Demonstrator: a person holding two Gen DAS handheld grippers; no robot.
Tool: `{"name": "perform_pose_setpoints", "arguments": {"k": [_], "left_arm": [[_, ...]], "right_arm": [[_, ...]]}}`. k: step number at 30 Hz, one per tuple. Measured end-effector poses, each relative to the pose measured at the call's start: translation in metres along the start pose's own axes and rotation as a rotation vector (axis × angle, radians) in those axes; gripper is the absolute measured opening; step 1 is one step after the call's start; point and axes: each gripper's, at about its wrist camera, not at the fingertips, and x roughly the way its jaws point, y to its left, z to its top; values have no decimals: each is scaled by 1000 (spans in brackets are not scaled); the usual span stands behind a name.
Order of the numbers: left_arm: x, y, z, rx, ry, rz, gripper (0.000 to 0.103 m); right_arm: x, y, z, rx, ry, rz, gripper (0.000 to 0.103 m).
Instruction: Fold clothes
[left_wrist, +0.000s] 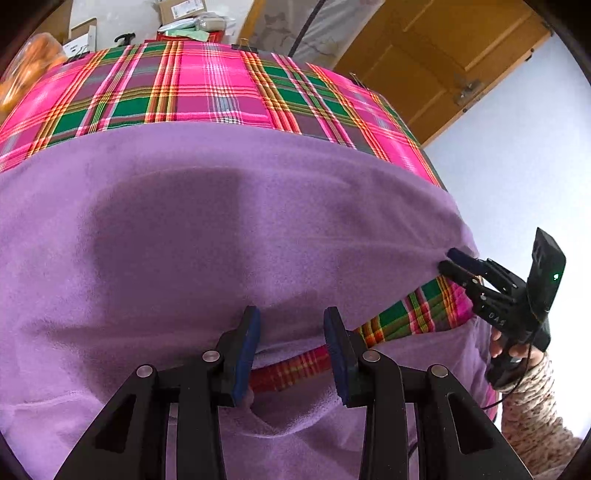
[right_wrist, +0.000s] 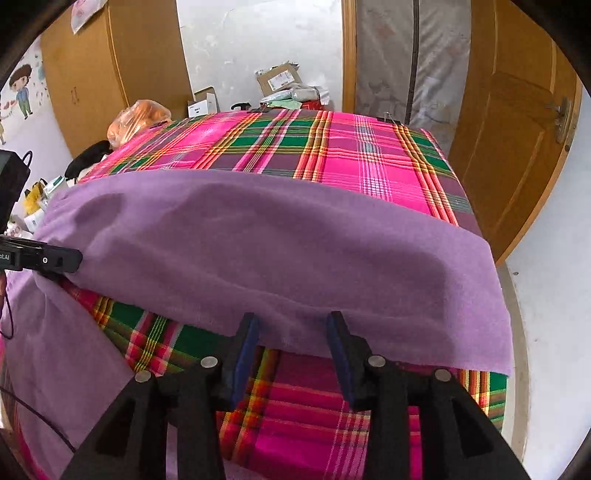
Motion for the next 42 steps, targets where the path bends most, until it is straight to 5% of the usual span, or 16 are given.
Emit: {"name": "perform_pose_setpoints", "arguments": {"k": [4, 7, 24, 26, 30, 34, 40, 42], "left_arm": [[0, 1, 0, -6, -3, -10, 37], [-1, 3, -1, -14, -3, -20, 37], [-11, 13, -3, -35, -9, -47, 37], [-11, 13, -5, -30, -8, -48, 37], [-12, 14, -7, -32, -7, -52, 37], [-15, 17, -10, -42, -6, -61, 37], [-16, 21, -11, -46, -5, -73, 37], [-18, 23, -12, -51, -9, -77, 37]], "right_arm": [[-1, 10, 1, -24, 9, -42, 10], [-1, 12, 2, -35, 29, -67, 2], [-27, 6, 1, 14, 90, -33, 4], [-35, 15, 5, -10, 41, 6, 6], [-28, 47, 13, -103, 3, 88, 30], [-8, 76, 23, -164, 14, 153, 33], [17, 101, 22, -246, 66, 97, 36], [17, 100, 20, -244, 67, 87, 29]]}}
